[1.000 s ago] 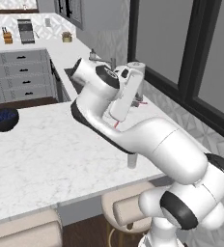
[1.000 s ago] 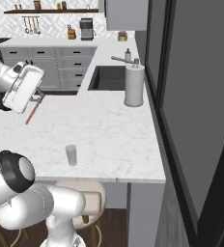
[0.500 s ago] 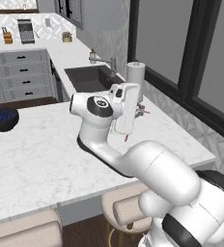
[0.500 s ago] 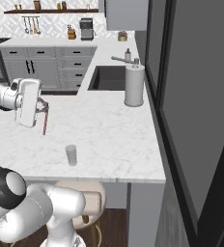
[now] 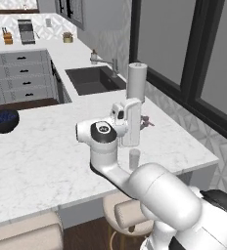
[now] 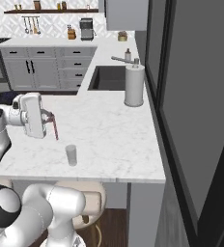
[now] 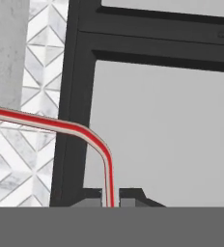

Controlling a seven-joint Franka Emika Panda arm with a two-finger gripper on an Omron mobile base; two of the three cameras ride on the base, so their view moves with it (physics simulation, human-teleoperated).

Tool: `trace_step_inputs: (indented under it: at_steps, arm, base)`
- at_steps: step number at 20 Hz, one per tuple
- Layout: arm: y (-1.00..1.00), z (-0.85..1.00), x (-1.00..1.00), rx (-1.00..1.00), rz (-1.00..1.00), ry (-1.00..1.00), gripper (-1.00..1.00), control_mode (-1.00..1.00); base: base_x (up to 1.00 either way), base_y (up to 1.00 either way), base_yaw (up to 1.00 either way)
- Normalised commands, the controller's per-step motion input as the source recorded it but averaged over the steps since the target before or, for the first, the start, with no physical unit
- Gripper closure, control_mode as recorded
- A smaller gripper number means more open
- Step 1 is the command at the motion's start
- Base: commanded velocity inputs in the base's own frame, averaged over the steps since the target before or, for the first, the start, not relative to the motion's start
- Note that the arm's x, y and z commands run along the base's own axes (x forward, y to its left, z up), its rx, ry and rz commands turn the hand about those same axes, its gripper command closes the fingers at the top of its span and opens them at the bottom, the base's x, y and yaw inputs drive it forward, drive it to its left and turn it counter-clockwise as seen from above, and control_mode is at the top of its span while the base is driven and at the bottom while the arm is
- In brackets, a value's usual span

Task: Take a straw from the drawer in front and place it inside the glass cup on the dining counter.

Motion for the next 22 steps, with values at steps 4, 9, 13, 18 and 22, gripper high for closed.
trace_step_inputs:
  at_steps: [4,9,13,18,22]
  arm:
    - [-0.14,-0.22,0.07,-0.01,0.0,0.0,1.0,-1.0]
    - [-0.09,-0.28,0.05,0.0,0.0,0.0,1.0,-1.0]
    - [-0.04,-0.33,0.17,0.0,0.0,0.0,1.0,-1.0]
    - [-0.06,-0.29,0.34,0.0,0.0,0.0,1.0,-1.0]
    - [-0.08,-0.22,0.35,0.0,0.0,0.0,1.0,-1.0]
  base:
    - [0.0,0.0,0.0]
    - [0.0,0.0,0.0]
    - [0.0,0.0,0.0]
    - [0.0,0.0,0.0]
    - [0.0,0.0,0.0]
